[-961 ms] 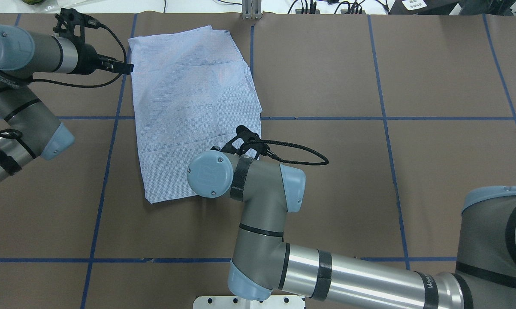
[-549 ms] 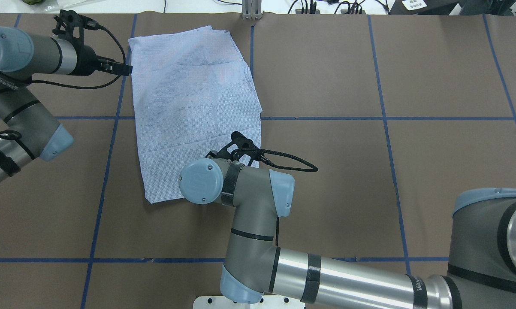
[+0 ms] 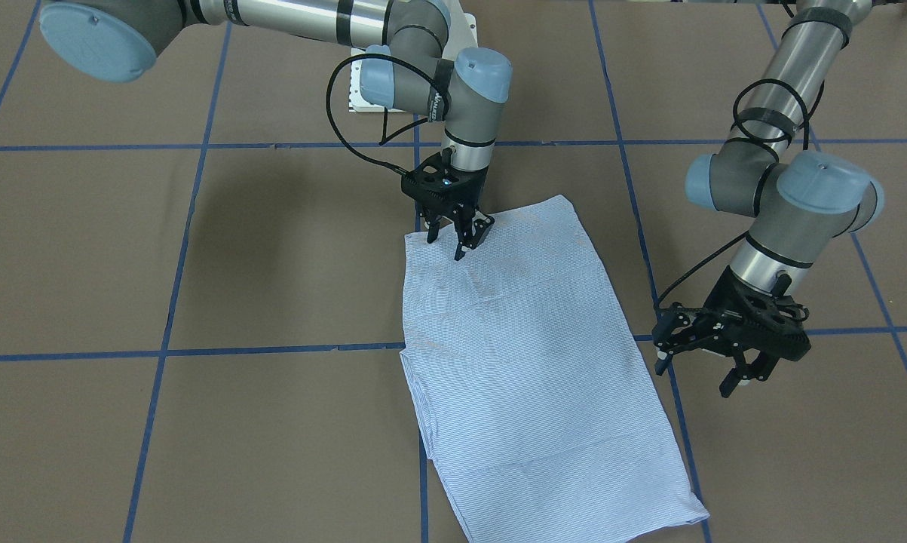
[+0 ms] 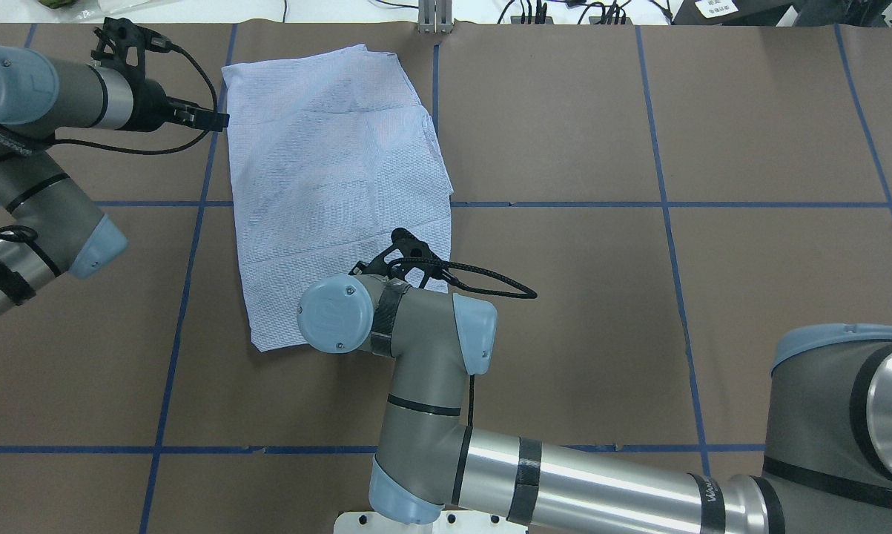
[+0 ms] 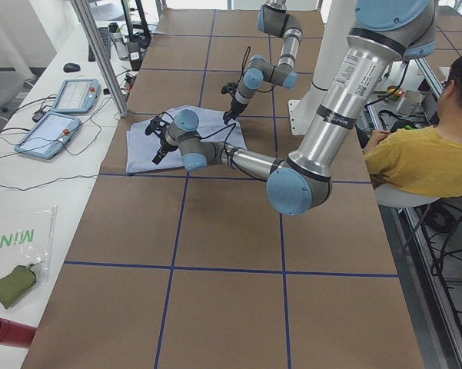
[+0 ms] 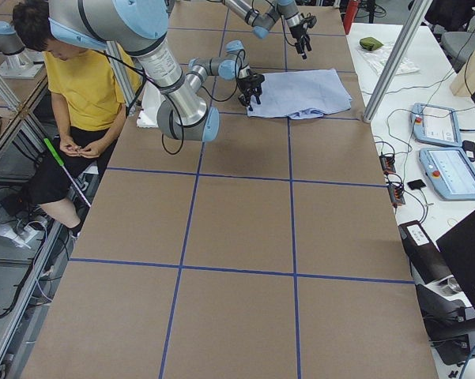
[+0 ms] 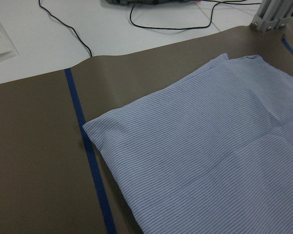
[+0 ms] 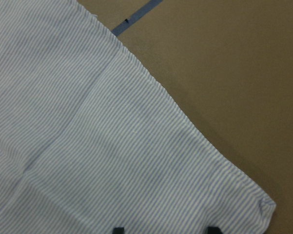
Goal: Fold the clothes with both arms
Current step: 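Bring the left gripper to the other near corner and grasp both corners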
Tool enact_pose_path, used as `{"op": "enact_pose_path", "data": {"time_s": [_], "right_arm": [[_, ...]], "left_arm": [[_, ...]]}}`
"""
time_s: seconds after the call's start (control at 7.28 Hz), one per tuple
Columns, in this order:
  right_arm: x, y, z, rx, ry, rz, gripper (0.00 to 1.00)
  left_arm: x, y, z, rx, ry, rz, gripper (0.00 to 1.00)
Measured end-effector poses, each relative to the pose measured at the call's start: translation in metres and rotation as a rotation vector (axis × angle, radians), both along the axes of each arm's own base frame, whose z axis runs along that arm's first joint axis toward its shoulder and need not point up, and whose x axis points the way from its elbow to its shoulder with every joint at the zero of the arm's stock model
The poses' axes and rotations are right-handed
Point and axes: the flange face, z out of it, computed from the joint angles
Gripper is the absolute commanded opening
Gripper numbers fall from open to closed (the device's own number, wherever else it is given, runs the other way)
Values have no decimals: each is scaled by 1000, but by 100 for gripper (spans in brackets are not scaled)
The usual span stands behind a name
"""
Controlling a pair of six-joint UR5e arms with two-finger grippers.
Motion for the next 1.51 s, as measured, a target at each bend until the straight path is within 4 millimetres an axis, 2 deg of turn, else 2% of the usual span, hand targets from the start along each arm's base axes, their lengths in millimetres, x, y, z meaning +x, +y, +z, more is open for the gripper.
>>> {"op": "enact_pose_path", "data": {"time_s": [0.14,0.27,0.96,1.1,1.24,1.37,1.51], "right_arm": [[-1,0,-1,1,1,-1,9],[-1,1,-4,0,-3,0,0],[-1,1,-10,-1,-11,4,0],[1,1,-12,1,-16,5,0],[2,1,-14,3,-21,5,0],[3,1,-16,6,-24,7,0],[4,0,-18,11,-26,9,0]], "left_arm": [[0,0,0,0,0,0,100],[0,0,0,1,0,0,100],[-1,2,-3,5,7,-1,100],[-4,7,-5,0,21,-5,100],[-10,21,-6,-23,58,-6,100],[-15,48,-6,-51,101,13,100],[-15,88,-5,-78,136,43,100]]}}
